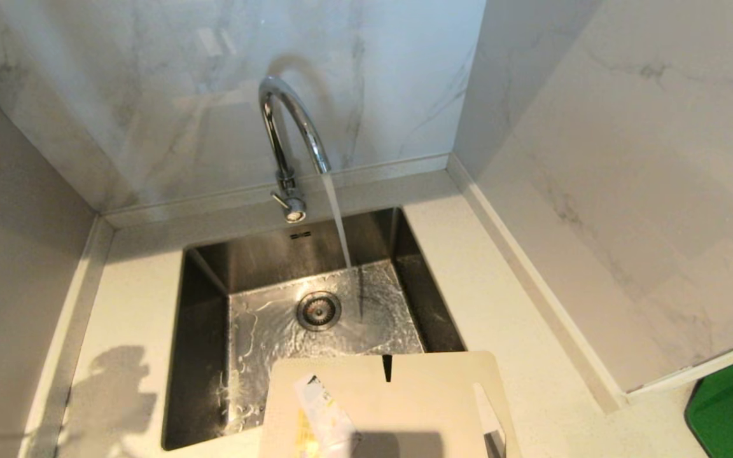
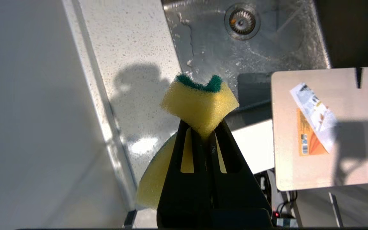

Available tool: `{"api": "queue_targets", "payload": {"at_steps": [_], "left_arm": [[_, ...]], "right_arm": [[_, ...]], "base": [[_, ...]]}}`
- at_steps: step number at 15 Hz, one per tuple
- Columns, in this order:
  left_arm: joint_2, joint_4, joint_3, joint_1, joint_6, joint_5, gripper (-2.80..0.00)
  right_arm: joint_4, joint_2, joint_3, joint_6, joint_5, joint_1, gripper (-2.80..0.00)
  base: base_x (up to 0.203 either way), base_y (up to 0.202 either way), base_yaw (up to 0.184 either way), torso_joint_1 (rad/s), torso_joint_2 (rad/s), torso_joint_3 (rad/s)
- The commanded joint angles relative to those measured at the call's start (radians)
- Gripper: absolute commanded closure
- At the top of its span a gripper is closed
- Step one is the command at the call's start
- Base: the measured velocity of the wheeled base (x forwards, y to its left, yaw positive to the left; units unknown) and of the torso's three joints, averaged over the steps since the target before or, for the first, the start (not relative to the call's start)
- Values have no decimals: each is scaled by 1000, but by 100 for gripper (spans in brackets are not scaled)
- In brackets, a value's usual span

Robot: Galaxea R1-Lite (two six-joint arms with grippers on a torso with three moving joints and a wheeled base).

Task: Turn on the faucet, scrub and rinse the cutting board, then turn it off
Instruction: Pick up the cutting board

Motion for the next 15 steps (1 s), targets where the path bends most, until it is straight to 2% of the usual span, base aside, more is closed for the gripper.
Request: {"api": "queue_targets", "payload": {"at_steps": [1,5,8,11,13,15], "left_arm": [[-213,33,36,0,-4,5,0],[-387,55,158,1,1,23,0],[-452,51,245,0,41,19,0],[-500,47,304,-61,62,42,0],[-537,-2,374,-79,83,83,0],[-578,-108,499,-82,100,99,0]], "right_arm": [[0,0,2,0,0,0,0],[0,0,2,0,0,0,0],[0,-1,2,0,0,0,0],[0,-1,2,0,0,0,0],[0,-1,2,0,0,0,0],[0,-2,2,0,0,0,0]], "base": [[0,0,0,0,0,0],[0,0,0,0,0,0],[0,0,0,0,0,0],[0,0,0,0,0,0],[0,0,0,0,0,0],[0,0,0,0,0,0]]}}
